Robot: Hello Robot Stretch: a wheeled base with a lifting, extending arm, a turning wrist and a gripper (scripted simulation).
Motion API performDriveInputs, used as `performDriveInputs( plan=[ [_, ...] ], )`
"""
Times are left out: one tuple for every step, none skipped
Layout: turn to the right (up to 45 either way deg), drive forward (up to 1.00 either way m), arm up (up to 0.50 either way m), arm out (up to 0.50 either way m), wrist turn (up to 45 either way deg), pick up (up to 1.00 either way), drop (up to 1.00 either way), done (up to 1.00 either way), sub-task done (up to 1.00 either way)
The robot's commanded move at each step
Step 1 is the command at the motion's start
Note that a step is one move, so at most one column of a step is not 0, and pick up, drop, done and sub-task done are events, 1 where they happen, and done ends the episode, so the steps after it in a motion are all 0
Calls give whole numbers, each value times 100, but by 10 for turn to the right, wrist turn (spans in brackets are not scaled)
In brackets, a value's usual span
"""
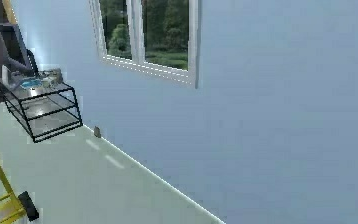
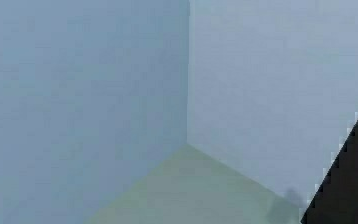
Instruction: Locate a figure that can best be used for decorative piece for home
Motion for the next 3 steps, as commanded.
performDriveInputs(
  plan=[
    [0, 40, 0, 0, 0, 0, 0, 0, 0],
    [-360, 0, 0, 0, 0, 0, 0, 0, 0],
    [0, 100, 0, 0, 0, 0, 0, 0, 0]
  ],
)
